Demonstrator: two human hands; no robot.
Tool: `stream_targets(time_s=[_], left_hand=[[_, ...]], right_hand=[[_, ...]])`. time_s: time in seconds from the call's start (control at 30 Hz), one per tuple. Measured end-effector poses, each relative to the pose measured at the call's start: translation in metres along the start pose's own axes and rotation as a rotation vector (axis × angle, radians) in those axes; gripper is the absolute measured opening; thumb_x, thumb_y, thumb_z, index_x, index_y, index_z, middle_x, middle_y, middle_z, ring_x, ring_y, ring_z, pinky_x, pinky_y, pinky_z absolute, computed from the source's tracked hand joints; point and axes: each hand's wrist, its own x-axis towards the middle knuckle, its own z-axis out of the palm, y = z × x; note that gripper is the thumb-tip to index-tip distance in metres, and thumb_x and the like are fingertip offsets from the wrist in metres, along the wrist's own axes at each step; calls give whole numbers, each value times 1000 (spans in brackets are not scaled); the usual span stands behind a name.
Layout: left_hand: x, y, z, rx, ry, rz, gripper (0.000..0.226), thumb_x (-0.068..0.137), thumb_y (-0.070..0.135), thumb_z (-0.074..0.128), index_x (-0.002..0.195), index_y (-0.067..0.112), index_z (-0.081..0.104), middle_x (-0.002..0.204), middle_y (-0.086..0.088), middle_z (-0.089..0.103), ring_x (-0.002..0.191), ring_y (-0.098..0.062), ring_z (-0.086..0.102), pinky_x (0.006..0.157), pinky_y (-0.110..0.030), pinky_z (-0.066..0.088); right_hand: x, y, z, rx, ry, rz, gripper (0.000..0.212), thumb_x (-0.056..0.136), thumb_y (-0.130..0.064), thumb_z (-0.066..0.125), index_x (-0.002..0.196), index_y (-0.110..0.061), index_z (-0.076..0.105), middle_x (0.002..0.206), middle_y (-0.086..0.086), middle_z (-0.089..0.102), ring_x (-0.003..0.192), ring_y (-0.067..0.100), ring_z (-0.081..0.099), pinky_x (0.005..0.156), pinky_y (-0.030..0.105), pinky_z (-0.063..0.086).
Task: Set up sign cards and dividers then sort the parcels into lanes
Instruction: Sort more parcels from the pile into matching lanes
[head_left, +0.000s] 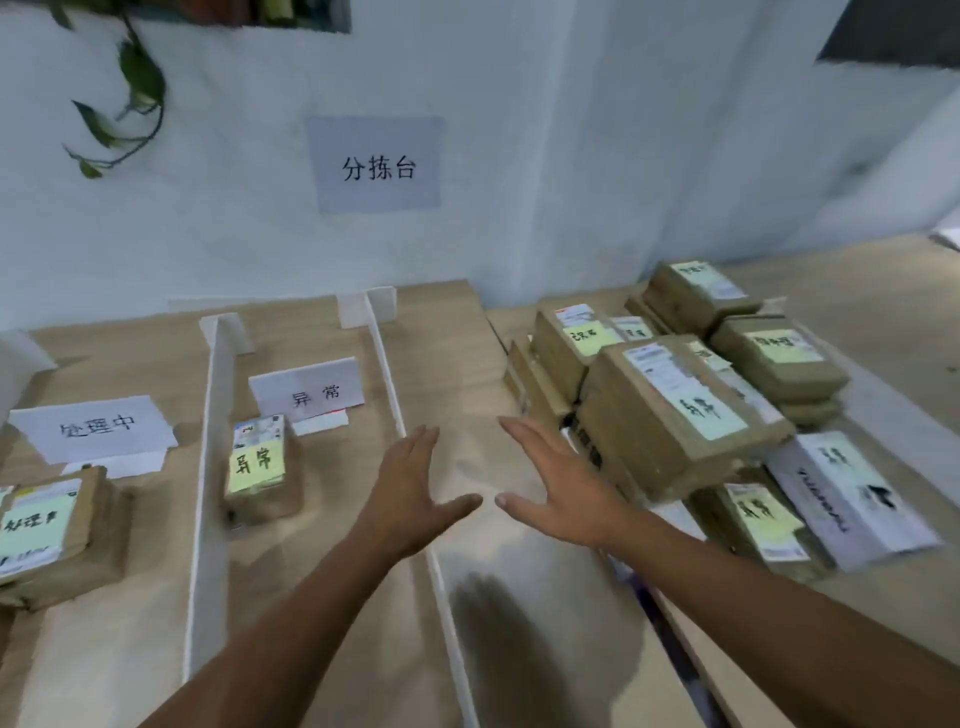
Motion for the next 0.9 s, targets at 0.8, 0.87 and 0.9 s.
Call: stream_targets(time_s=[0.8, 0.87, 0.9], left_hand=[[-5, 395, 381, -180, -209, 178, 133, 60, 64, 89, 162, 32, 10, 171, 7, 6, 156, -12, 6, 120, -33, 12], [15, 395, 399, -184, -225, 184, 137, 57, 67, 89, 162, 34, 7, 172, 7, 1, 157, -12, 2, 120, -33, 10], [26, 396, 408, -189, -236, 176, 140, 56, 68, 89, 163, 33, 6, 171, 6, -2, 157, -12, -1, 122, -36, 10]], right_hand=[[-407, 336, -262, -72, 162, 402, 98, 79, -68, 68, 159, -33, 24, 158, -19, 21, 147, 0, 21, 113, 22, 26], [-398, 366, -259, -40, 130, 420, 100, 80, -61, 74, 160, -34, 22, 158, -19, 20, 147, 1, 21, 115, 25, 28], [-392, 381, -256, -21, 104, 433, 101, 80, -59, 76, 160, -34, 20, 158, -18, 19, 147, 2, 22, 116, 26, 30]])
